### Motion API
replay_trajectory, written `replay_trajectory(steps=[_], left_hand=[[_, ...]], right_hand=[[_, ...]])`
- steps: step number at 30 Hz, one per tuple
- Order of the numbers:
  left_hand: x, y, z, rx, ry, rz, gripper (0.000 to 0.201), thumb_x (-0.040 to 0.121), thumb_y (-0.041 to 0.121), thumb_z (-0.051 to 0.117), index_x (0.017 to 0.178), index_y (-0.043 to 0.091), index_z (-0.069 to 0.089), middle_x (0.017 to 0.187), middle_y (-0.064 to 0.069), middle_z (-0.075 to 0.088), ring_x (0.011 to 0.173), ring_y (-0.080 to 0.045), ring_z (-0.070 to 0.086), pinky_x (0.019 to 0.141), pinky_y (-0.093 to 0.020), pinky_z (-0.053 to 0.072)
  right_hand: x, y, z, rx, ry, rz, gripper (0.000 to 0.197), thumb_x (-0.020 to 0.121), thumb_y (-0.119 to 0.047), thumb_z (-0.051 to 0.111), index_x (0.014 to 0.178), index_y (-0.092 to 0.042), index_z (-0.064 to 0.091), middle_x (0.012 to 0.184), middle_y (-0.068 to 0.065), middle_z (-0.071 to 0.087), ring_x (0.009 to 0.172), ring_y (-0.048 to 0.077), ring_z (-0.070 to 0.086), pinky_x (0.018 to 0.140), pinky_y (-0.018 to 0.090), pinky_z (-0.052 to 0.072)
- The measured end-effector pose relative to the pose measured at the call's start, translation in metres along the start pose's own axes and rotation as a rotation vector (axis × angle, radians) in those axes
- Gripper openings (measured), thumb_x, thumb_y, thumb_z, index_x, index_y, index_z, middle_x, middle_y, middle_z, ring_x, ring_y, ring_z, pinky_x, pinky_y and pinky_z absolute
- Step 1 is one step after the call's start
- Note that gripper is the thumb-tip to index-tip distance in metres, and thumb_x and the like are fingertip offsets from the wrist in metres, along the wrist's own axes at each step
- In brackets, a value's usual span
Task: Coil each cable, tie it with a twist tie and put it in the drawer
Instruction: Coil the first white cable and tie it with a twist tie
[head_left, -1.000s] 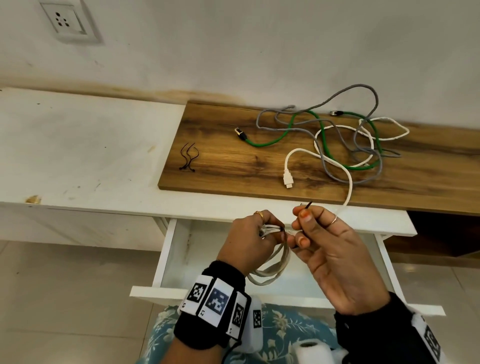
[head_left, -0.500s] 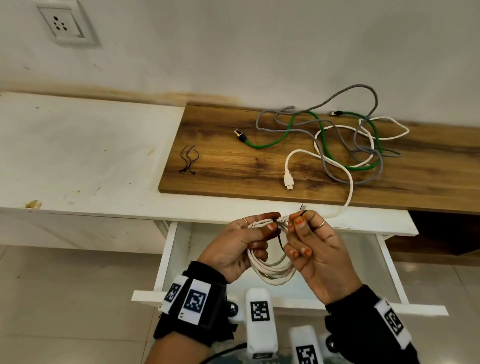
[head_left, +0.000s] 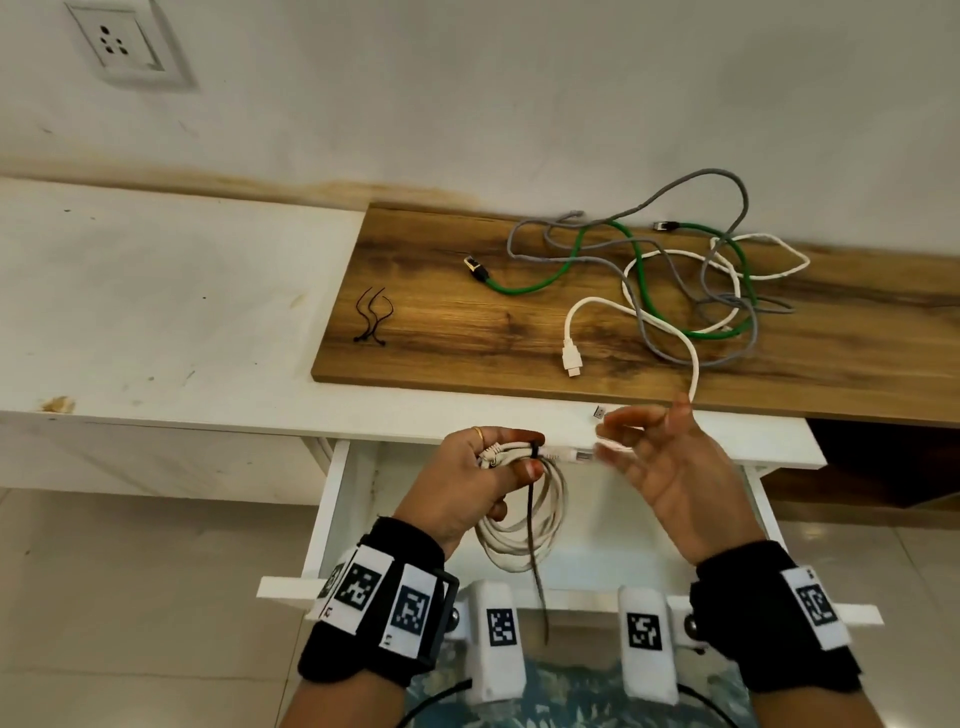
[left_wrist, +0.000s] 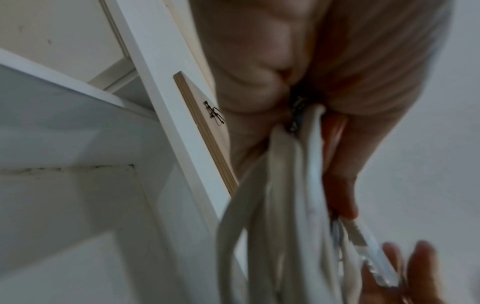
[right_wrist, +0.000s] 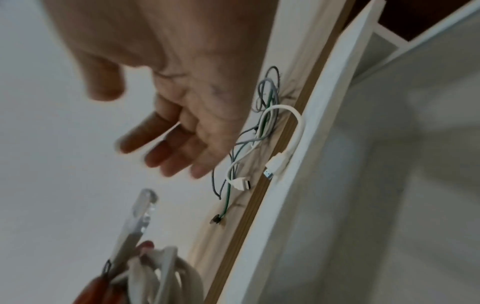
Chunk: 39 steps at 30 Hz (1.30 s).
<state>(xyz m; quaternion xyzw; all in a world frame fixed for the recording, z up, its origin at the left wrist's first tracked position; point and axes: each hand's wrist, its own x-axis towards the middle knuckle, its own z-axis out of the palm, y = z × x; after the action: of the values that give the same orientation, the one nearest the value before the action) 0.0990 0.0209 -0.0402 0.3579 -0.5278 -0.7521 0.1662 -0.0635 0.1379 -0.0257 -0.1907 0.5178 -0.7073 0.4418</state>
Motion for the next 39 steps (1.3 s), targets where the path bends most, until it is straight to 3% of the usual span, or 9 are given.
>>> replay_trajectory(steps=[3,7,12,16,21,25,32,35,39], left_hand=[[-0.002,0.001,0.006,0.0,-0.063,-0.008,0.024,0.082,0.001,0.069,0.101,0.014,0.071,0.09,-0.006,0.065,0.073,-0.013,0.052,0.045,-0.017,0.038],[-0.003,0.0,0.011,0.015,-0.111,0.049,0.024,0.084,0.005,0.068,0.098,0.024,0.072,0.09,-0.008,0.065,0.073,-0.017,0.05,0.048,-0.018,0.04],[-0.003,-0.002,0.015,0.295,-0.095,0.205,0.024,0.088,0.014,0.064,0.101,0.033,0.068,0.091,0.007,0.066,0.075,-0.007,0.057,0.056,-0.02,0.049],[0.0,-0.004,0.018,0.408,-0.084,0.345,0.026,0.09,0.008,0.059,0.11,0.023,0.066,0.103,0.005,0.066,0.084,-0.004,0.062,0.067,-0.023,0.056],[0.006,-0.007,0.013,0.662,-0.041,0.479,0.031,0.09,0.007,0.056,0.115,0.023,0.066,0.105,0.01,0.064,0.099,0.0,0.058,0.087,-0.009,0.042],[0.01,-0.012,0.009,0.692,0.007,0.435,0.028,0.089,0.024,0.063,0.117,0.027,0.066,0.099,0.002,0.053,0.085,-0.008,0.056,0.08,-0.02,0.048],[0.005,-0.009,0.01,0.617,-0.15,0.339,0.032,0.086,0.023,0.068,0.117,0.018,0.067,0.087,0.007,0.05,0.055,0.001,0.052,0.053,-0.011,0.041],[0.006,-0.011,0.013,0.697,-0.206,0.314,0.034,0.087,0.026,0.066,0.119,0.019,0.065,0.09,0.005,0.05,0.064,0.001,0.05,0.061,-0.012,0.04],[0.007,-0.01,0.016,0.852,-0.238,0.227,0.061,0.09,0.036,0.059,0.144,0.015,0.039,0.121,-0.002,0.052,0.111,-0.011,0.05,0.083,-0.008,0.031]], right_hand=[[0.006,0.011,0.004,-0.169,0.167,0.123,0.039,0.09,-0.041,0.048,0.097,-0.007,0.067,0.093,0.01,0.072,0.093,0.024,0.067,0.087,0.037,0.052],[-0.001,0.019,0.019,-0.303,0.05,0.388,0.017,0.092,-0.017,0.055,0.09,-0.009,0.07,0.072,0.008,0.069,0.06,0.016,0.065,0.057,0.026,0.055],[-0.002,0.018,0.018,-0.32,0.013,0.409,0.033,0.089,-0.02,0.059,0.058,-0.018,0.071,0.058,0.001,0.061,0.049,0.009,0.056,0.048,0.021,0.048],[-0.002,0.017,0.015,-0.253,-0.024,0.461,0.029,0.093,-0.019,0.052,0.072,-0.015,0.071,0.058,0.002,0.066,0.05,0.007,0.057,0.049,0.019,0.048],[-0.002,0.02,0.012,-0.218,-0.045,0.522,0.031,0.096,-0.024,0.047,0.079,-0.016,0.071,0.066,0.003,0.071,0.05,0.004,0.058,0.049,0.018,0.049],[0.002,0.025,0.011,-0.208,-0.029,0.483,0.021,0.087,-0.025,0.057,0.085,-0.01,0.072,0.077,0.008,0.073,0.057,0.009,0.064,0.055,0.022,0.054],[0.004,0.024,0.001,-0.099,-0.016,0.447,0.02,0.071,-0.005,0.066,0.089,-0.006,0.074,0.083,0.015,0.072,0.065,0.017,0.069,0.064,0.026,0.059],[0.007,0.024,-0.002,-0.11,-0.001,0.501,0.031,0.074,-0.001,0.065,0.105,-0.004,0.066,0.087,0.016,0.071,0.061,0.017,0.068,0.06,0.027,0.058],[0.008,0.024,-0.004,-0.083,0.068,0.564,0.047,0.063,-0.008,0.072,0.107,0.002,0.061,0.084,0.018,0.069,0.058,0.019,0.067,0.057,0.028,0.058]])
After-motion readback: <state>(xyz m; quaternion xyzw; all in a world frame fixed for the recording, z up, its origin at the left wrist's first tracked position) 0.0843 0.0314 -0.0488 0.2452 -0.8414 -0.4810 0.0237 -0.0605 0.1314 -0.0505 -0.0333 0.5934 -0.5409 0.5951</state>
